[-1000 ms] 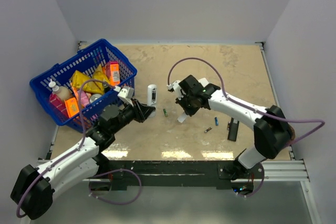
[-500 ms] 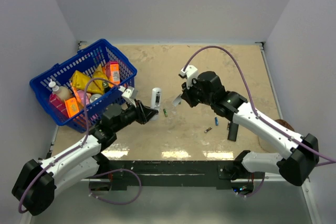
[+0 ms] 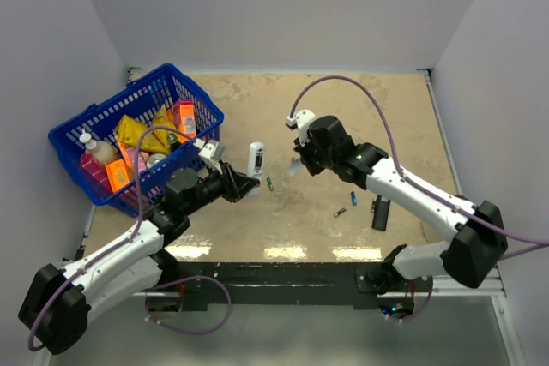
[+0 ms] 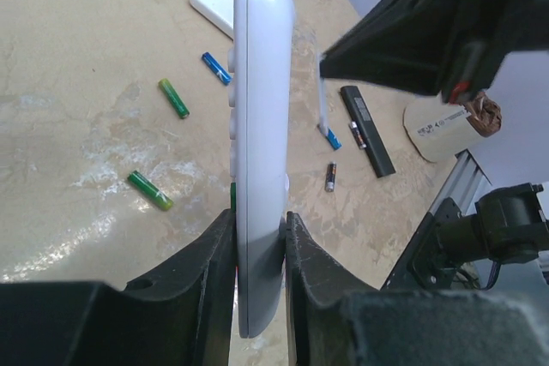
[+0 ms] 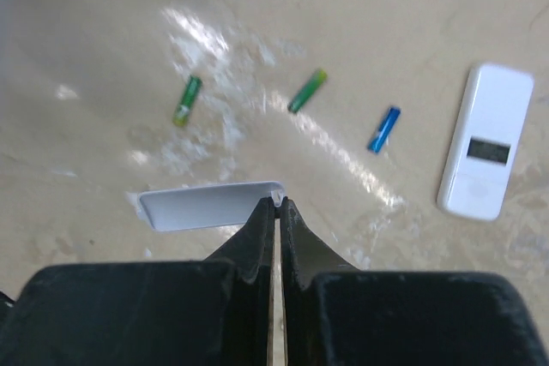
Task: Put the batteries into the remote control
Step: Place the battery cover at the center of the board, then place the remote control at the center of the board, then pick up the battery cover at the center of the board, then adjust the battery cover.
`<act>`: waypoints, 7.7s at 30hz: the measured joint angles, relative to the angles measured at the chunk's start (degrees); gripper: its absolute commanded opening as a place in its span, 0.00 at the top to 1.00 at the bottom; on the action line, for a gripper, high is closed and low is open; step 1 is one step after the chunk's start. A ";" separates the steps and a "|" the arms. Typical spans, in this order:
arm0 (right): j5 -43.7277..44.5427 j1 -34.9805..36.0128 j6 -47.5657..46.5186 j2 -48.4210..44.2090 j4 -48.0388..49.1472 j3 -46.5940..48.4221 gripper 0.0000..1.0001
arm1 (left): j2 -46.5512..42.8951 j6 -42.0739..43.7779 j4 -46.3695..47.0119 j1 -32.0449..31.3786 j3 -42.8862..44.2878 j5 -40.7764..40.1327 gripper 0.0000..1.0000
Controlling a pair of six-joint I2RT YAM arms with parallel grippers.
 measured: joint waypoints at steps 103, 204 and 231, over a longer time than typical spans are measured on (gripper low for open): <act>3.26 -4.13 24.13 -28.59 -1.60 -21.49 0.28 | 33.81 -23.96 -7.80 -17.22 7.45 -2.05 0.43; 2.78 1.53 20.33 5.01 -16.85 4.48 1.00 | 28.04 56.11 -2.25 -28.04 19.65 -27.98 0.34; 2.12 1.95 20.81 5.01 -16.61 4.68 1.00 | 31.04 56.54 -2.40 -28.04 21.64 -27.91 0.57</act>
